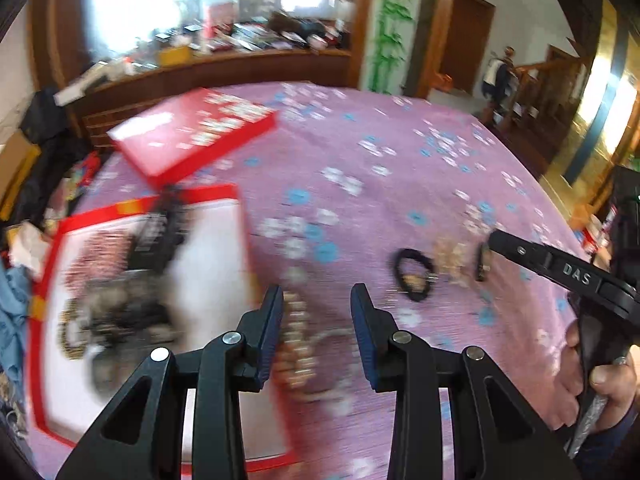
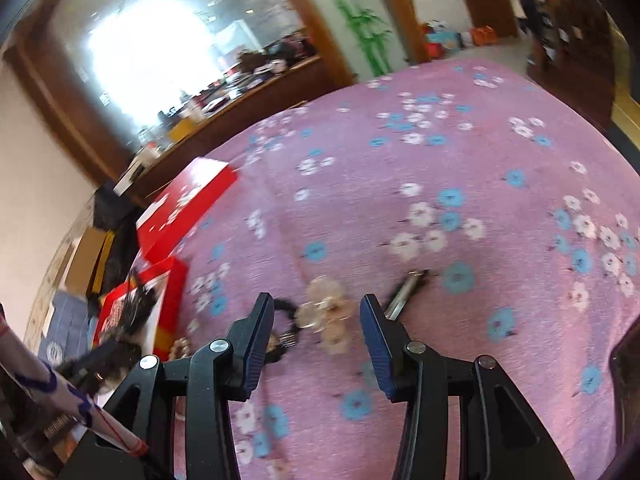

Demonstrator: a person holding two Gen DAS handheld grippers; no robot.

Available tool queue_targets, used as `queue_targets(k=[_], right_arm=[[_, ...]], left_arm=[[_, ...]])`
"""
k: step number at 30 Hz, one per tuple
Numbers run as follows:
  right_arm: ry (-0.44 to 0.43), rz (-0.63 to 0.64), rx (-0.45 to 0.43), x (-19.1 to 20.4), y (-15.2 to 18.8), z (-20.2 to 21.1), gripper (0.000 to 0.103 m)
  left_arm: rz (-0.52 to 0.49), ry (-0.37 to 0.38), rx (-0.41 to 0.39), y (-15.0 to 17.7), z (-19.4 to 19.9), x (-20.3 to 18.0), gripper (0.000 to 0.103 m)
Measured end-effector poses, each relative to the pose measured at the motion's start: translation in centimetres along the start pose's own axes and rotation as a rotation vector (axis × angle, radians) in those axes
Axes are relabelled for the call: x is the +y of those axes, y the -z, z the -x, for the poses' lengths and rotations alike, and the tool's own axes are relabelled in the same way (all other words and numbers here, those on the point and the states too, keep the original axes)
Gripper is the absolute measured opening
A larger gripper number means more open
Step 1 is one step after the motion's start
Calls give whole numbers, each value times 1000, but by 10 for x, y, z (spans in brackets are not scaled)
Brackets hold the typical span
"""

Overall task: Organize jewelry
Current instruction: 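Grasp the black scrunchie with the left tool while the right tool grasps the gold earrings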

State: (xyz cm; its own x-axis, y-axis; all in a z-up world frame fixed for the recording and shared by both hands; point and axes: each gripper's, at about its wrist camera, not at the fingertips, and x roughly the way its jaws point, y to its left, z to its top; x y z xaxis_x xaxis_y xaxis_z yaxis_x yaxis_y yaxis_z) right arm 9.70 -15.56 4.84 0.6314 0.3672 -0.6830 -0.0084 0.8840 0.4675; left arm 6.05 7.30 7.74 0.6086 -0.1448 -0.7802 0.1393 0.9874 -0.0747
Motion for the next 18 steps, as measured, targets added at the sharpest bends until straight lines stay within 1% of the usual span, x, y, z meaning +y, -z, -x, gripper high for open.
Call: queue_targets(k=[3, 6, 8, 10, 13, 14, 15, 17, 18], right_arm=[[-3, -53, -3, -13, -4, 2, 49], [-6, -88, 3, -21, -5, 4, 49], [-10, -102, 3, -25, -6, 5, 49], [-11, -109, -1, -26, -7, 6, 49], [-29, -120, 2, -26, -7, 7, 49], [-32, -123, 2, -27, -6, 7, 49], [-35, -122, 3, -26, -6, 8, 49], [-38, -120, 1, -26, -7, 9, 49], [-38, -118, -2, -25, -7, 10, 49]], left_arm=[[-14, 45, 78, -12, -34, -24, 33], [-20, 64, 159, -19, -67, -42, 33], [-27, 65, 179, -22, -81, -49, 32], [-24, 44, 197, -25, -95, -52, 32], [-19, 33, 219, -28, -113, -55, 31], [-25, 18, 210, -29, -115, -56, 30], [-34, 4, 203, -31, -117, -58, 25], [-34, -3, 196, -33, -120, -59, 9], [-33, -5, 192, -32, -120, -60, 6]])
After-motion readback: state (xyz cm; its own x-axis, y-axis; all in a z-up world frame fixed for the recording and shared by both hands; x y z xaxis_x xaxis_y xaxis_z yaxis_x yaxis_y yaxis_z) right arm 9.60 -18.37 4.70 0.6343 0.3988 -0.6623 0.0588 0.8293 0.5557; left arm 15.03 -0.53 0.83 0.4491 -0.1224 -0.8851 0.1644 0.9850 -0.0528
